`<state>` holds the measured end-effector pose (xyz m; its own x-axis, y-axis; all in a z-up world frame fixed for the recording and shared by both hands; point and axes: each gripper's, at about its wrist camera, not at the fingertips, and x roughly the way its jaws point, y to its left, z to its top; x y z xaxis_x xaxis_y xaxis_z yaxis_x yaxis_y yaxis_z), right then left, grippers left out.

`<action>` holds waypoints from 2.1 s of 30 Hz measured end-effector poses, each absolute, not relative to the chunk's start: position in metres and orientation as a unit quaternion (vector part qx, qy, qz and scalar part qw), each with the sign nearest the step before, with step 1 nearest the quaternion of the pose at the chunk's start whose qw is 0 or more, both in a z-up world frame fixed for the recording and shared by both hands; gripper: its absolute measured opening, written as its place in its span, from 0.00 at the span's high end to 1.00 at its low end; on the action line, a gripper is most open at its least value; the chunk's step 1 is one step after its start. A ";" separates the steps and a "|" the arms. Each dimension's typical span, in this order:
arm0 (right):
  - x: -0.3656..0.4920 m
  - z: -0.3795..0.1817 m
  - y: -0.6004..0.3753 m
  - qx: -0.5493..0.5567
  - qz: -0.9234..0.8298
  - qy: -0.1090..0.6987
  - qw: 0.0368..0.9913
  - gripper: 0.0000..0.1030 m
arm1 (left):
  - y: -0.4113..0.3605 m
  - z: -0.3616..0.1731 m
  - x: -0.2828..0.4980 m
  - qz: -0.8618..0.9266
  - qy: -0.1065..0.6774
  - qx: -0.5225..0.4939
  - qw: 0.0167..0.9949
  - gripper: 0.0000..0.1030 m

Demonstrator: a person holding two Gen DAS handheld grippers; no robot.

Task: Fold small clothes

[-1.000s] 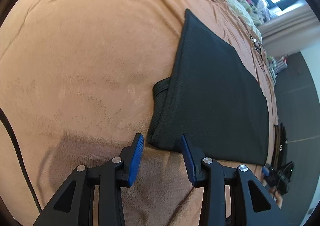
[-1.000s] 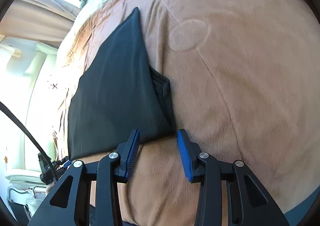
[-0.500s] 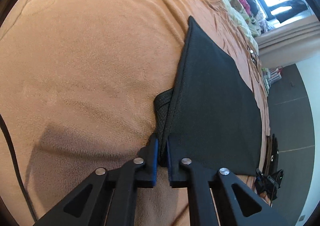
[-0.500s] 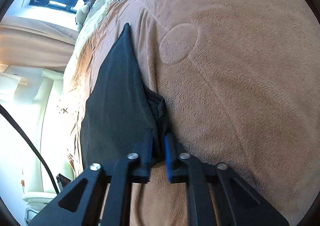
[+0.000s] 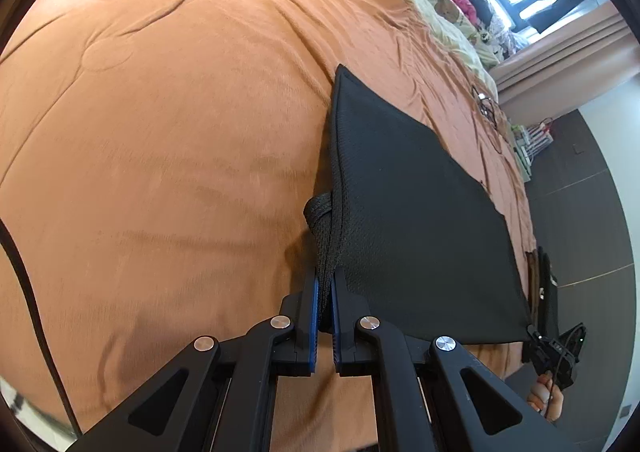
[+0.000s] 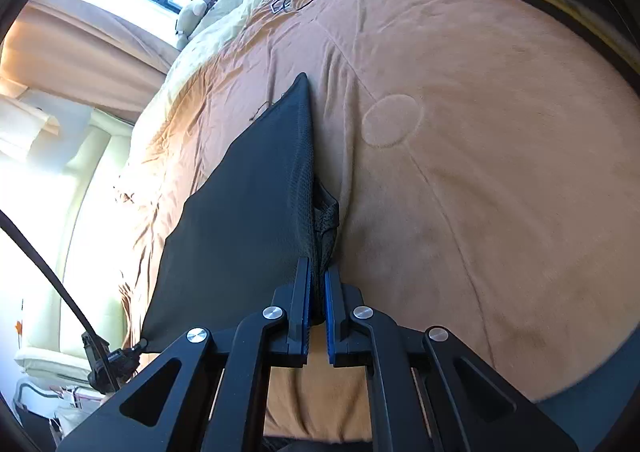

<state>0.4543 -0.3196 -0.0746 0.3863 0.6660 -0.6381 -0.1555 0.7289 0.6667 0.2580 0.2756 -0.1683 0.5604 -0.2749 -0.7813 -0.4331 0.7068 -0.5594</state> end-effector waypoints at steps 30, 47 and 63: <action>0.338 0.020 -0.260 0.032 0.195 0.397 0.896 0.96 | 0.250 -0.201 0.191 0.029 0.431 -0.424 0.796 0.95; 0.305 -0.014 -0.097 -0.097 0.314 0.423 0.844 0.96 | 0.254 -0.212 0.184 0.031 0.425 -0.444 0.788 0.95; 0.329 -0.060 -0.060 -0.150 0.327 0.487 0.796 0.96 | 0.256 -0.215 0.182 0.033 0.427 -0.452 0.782 0.95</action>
